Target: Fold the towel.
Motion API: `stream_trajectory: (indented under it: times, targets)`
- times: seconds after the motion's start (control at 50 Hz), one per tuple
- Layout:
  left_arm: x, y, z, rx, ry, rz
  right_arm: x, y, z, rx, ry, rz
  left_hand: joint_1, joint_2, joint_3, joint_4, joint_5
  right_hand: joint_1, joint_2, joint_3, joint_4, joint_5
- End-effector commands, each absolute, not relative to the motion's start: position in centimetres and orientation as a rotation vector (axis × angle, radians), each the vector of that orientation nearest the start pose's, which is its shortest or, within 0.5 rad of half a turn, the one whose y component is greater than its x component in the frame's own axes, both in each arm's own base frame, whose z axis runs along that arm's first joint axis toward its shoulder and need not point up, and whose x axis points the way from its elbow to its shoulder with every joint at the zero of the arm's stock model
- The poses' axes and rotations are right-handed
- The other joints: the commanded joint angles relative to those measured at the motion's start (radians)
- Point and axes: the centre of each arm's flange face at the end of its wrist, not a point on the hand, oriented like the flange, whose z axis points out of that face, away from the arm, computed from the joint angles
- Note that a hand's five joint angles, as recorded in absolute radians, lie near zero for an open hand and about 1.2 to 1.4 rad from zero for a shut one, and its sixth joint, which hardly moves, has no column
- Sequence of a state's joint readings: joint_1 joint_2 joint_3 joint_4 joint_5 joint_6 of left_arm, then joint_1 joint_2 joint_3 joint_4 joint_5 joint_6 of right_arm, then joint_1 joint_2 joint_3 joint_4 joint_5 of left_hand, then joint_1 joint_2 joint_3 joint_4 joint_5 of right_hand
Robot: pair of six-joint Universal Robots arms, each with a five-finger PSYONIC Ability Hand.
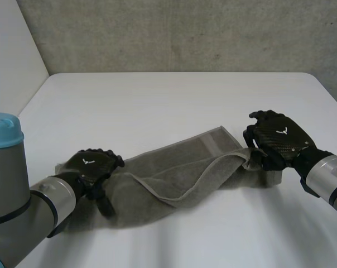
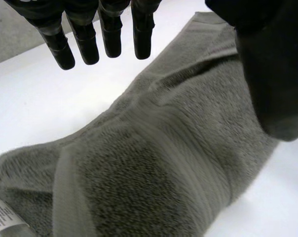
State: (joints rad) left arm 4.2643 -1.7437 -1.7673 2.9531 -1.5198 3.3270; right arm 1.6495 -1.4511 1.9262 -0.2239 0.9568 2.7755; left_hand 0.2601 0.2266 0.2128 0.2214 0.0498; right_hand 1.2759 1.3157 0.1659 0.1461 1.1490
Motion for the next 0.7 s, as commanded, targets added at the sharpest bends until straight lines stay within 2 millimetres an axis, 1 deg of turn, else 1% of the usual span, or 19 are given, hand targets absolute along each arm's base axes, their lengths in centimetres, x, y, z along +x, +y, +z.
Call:
stream_trajectory:
  times: [0.02,0.12,0.16,0.24,0.28,0.32,0.34,0.38,0.4,0.44,0.48,0.5,0.52,0.54,0.56,0.64,0.66,0.68,0.7]
  targets:
    - [-24.6,-18.8,19.6,0.967,2.728,-1.623,20.9,-25.1,17.9,-1.003,1.997,-1.7,-0.096,-0.063,-0.038,-0.047,-0.05,0.12,0.081,0.009,0.028,0.073]
    - [-25.2,-20.0,20.0,0.958,2.681,-1.719,21.0,-24.8,17.7,-1.006,1.997,-1.685,-0.096,-0.063,-0.038,-0.047,-0.05,0.12,0.081,0.009,0.028,0.073]
    - [-25.8,-21.0,19.6,0.965,2.658,-1.768,21.0,-24.6,17.4,-1.004,2.002,-1.676,-0.096,-0.063,-0.038,-0.047,-0.05,0.12,0.081,0.009,0.028,0.073]
    - [-26.6,-21.8,18.5,1.004,2.672,-1.773,21.0,-24.5,17.2,-1.007,1.993,-1.681,-0.096,-0.063,-0.038,-0.047,-0.05,0.12,0.081,0.009,0.028,0.073]
    - [-27.0,-22.2,17.8,1.038,2.694,-1.758,20.9,-24.5,17.0,-1.008,1.981,-1.684,-0.096,-0.063,-0.038,-0.047,-0.05,0.12,0.081,0.009,0.028,0.073]
    - [-28.0,-22.8,16.6,1.12,2.74,-1.726,20.9,-24.4,16.9,-1.01,1.981,-1.679,-0.096,-0.063,-0.038,-0.047,-0.05,0.12,0.081,0.009,0.028,0.073]
    - [-28.0,-22.8,16.6,1.121,2.74,-1.725,20.9,-24.4,16.9,-1.01,1.981,-1.678,-0.096,-0.063,-0.038,-0.047,-0.05,0.12,0.081,0.009,0.028,0.073]
    - [-28.6,-22.9,15.2,1.224,2.778,-1.652,20.9,-24.4,16.9,-1.011,1.98,-1.673,-0.096,-0.063,-0.038,-0.047,-0.05,0.12,0.081,0.009,0.028,0.073]
    - [-28.6,-22.9,15.1,1.224,2.778,-1.651,20.9,-24.4,16.9,-1.011,1.98,-1.673,-0.096,-0.063,-0.038,-0.047,-0.05,0.12,0.081,0.009,0.028,0.073]
    - [-28.8,-23.1,14.1,1.312,2.757,-1.584,21.0,-24.3,16.9,-1.013,1.977,-1.672,-0.096,-0.063,-0.038,-0.047,-0.05,0.12,0.081,0.009,0.028,0.073]
    - [-28.9,-23.3,13.7,1.35,2.732,-1.559,21.0,-24.3,16.9,-1.013,1.976,-1.674,-0.076,-0.043,-0.038,-0.047,-0.04,0.12,0.081,0.009,0.028,0.073]
    - [-28.9,-23.4,13.6,1.379,2.708,-1.542,21.0,-24.3,16.9,-1.012,1.979,-1.673,0.081,0.115,-0.038,-0.047,0.117,0.12,0.081,0.009,0.028,0.073]
    - [-28.9,-23.4,13.6,1.38,2.708,-1.541,21.0,-24.3,16.9,-1.012,1.979,-1.673,0.083,0.116,-0.038,-0.047,0.118,0.12,0.081,0.009,0.028,0.073]
    - [-28.9,-23.4,13.6,1.397,2.695,-1.526,21.0,-24.3,17.0,-1.011,1.977,-1.673,0.562,0.596,-0.038,-0.047,0.598,0.12,0.081,0.009,0.028,0.073]
    - [-28.8,-23.4,13.8,1.392,2.691,-1.524,21.0,-24.2,17.0,-1.014,1.975,-1.673,1.13,1.164,-0.038,-0.047,1.166,0.12,0.081,0.009,0.028,0.073]
    - [-28.6,-23.4,14.0,1.359,2.685,-1.521,21.0,-24.2,17.2,-1.013,1.976,-1.68,1.136,1.17,-0.038,-0.047,1.172,0.12,0.081,0.009,0.028,0.073]
    - [-28.4,-23.4,14.6,1.333,2.671,-1.533,21.0,-24.2,17.3,-1.014,1.975,-1.686,1.136,1.17,-0.038,-0.047,1.172,0.12,0.081,0.009,0.028,0.073]
    - [-28.4,-23.4,14.7,1.333,2.671,-1.533,21.0,-24.2,17.6,-1.015,1.972,-1.694,1.136,1.17,-0.038,-0.047,1.172,0.12,0.081,0.009,0.028,0.073]
    - [-28.1,-23.2,15.5,1.309,2.65,-1.559,21.0,-24.2,17.6,-1.015,1.972,-1.694,1.136,1.17,-0.038,-0.047,1.172,0.12,0.081,0.009,0.028,0.073]
